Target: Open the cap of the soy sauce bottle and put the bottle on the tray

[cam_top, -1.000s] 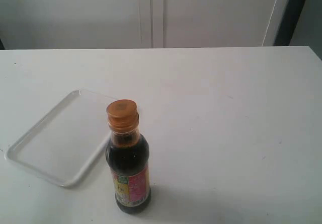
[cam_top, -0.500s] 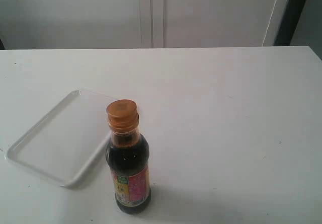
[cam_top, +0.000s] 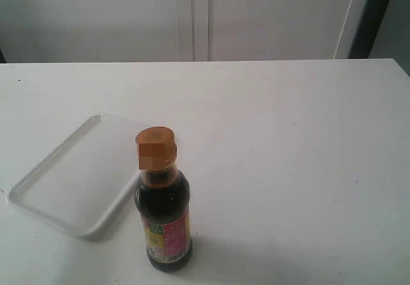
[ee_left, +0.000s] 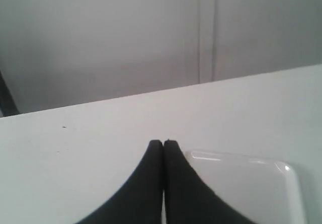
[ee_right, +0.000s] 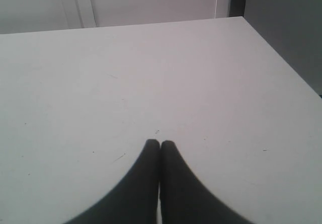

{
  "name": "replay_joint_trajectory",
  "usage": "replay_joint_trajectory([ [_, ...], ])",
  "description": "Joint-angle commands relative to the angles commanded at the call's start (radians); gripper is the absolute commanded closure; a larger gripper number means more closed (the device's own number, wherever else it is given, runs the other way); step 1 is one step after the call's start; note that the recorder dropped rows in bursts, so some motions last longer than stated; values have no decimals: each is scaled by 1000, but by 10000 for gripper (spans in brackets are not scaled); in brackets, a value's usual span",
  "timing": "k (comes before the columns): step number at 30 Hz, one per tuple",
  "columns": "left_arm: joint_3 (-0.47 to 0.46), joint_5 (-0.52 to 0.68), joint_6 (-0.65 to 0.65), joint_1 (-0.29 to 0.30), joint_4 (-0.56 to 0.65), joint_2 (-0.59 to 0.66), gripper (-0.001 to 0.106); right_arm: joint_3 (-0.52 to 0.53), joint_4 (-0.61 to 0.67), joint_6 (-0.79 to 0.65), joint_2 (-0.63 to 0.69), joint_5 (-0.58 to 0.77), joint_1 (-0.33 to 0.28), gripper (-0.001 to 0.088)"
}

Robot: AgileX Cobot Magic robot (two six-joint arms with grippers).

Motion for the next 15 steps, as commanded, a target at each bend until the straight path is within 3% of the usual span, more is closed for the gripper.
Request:
replay_joint_trajectory([
  [3, 22, -35, -24, 0, 120, 52, 1053, 0, 0, 0, 0, 0, 0, 868],
  [7, 22, -178, -160, 0, 387, 123, 1053, 0, 0, 0, 0, 0, 0, 868],
  [12, 22, -228, -264, 0, 499, 173, 1053, 0, 0, 0, 0, 0, 0, 868],
  [15, 22, -276, -338, 0, 648, 186, 1053, 0, 0, 0, 0, 0, 0, 868],
])
